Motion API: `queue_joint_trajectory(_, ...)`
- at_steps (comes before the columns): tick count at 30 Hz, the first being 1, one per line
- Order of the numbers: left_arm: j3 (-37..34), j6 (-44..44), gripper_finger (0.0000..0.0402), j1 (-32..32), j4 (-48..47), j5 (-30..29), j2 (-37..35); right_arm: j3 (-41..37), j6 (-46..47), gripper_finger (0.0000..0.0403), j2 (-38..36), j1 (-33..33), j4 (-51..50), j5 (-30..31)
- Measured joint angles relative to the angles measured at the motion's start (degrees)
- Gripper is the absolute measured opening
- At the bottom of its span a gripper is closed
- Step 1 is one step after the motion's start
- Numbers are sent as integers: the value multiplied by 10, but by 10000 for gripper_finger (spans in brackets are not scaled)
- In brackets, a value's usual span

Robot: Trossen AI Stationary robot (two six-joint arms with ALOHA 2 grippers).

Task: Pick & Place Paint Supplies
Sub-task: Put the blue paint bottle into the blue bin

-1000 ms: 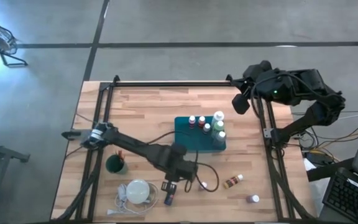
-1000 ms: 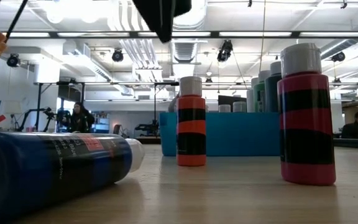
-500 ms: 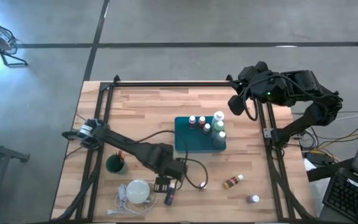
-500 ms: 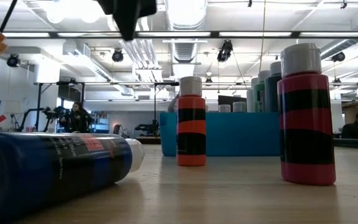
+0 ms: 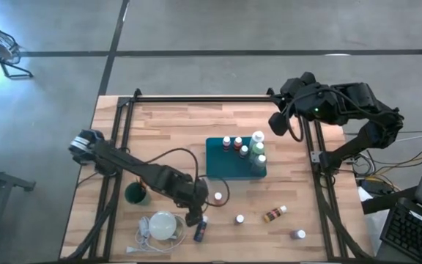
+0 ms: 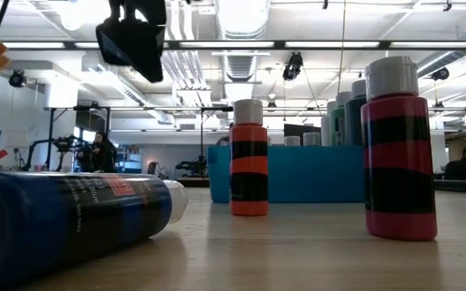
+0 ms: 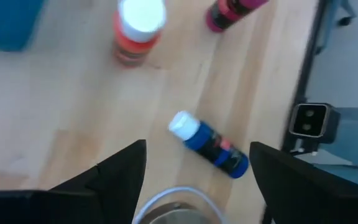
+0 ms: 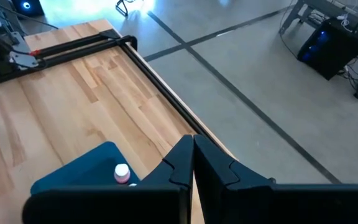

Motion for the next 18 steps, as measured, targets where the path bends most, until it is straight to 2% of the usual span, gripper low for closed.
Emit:
queue_joint_trajectory(4, -1, -10, 289, -9, 37, 16, 24, 0, -5, 9, 0, -5, -1, 0)
queue_joint_trajectory(18, 50, -72, 288, -25, 7, 2, 74, 0, -8, 9, 0, -5, -2, -1)
